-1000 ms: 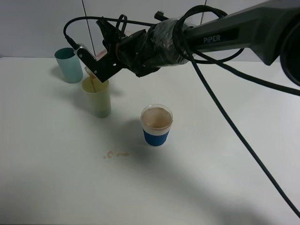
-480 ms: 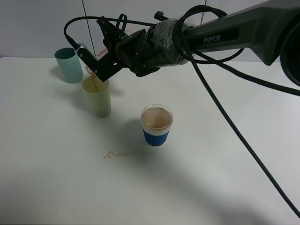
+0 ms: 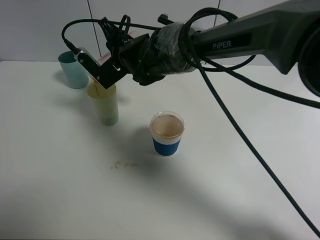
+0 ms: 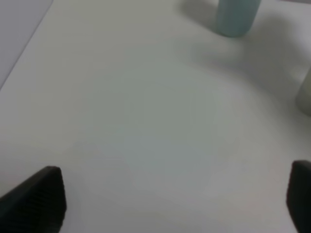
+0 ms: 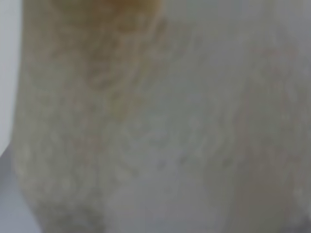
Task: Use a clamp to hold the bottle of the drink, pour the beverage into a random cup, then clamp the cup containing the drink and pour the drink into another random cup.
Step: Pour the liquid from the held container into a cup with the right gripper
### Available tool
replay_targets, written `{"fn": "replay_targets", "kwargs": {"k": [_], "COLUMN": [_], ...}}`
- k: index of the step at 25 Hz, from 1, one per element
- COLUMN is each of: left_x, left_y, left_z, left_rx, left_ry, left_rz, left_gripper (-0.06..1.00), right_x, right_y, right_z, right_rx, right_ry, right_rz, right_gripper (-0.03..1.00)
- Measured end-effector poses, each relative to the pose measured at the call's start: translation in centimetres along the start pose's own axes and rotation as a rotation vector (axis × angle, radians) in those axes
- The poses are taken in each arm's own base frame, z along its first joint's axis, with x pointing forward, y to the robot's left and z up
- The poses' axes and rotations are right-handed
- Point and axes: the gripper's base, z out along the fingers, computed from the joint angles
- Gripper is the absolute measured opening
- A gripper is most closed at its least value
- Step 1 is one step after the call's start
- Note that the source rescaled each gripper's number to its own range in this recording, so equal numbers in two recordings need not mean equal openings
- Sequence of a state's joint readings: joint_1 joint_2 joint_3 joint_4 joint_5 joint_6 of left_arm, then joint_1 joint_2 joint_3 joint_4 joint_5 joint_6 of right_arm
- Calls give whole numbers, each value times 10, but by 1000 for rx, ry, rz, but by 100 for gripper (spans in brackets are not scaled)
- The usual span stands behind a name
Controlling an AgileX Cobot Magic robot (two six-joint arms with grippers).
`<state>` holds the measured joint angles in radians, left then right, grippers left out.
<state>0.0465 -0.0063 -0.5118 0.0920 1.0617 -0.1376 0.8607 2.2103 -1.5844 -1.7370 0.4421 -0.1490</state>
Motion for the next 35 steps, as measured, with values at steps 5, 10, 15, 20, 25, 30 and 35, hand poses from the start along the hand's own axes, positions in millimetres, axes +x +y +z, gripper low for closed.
{"fn": "replay_targets", "kwargs": {"k": [5, 10, 15, 20, 25, 30, 35], "left_x": [0, 0, 0, 0, 0, 0, 0], "left_y": [0, 0, 0, 0, 0, 0, 0], "left_z": [0, 0, 0, 0, 0, 0, 0], "left_rx": [0, 0, 0, 0, 0, 0, 0], "left_ry": [0, 0, 0, 0, 0, 0, 0], "left_rz": [0, 0, 0, 0, 0, 0, 0], "left_gripper": [75, 75, 75, 75, 75, 75, 75], "right_x": [-2, -2, -2, -2, -4, -7, -10], "right_y": [-1, -1, -1, -1, -2, -4, -5], "right_z": [-1, -1, -1, -1, -3, -4, -6], "right_rx": [2, 1, 1, 0, 1, 5, 8], "right_ry": [5, 7, 9, 15, 23, 21, 23], "right_rz": [-41, -47, -71, -99, -129, -133, -138], "right_gripper": [0, 0, 0, 0, 0, 0, 0]}}
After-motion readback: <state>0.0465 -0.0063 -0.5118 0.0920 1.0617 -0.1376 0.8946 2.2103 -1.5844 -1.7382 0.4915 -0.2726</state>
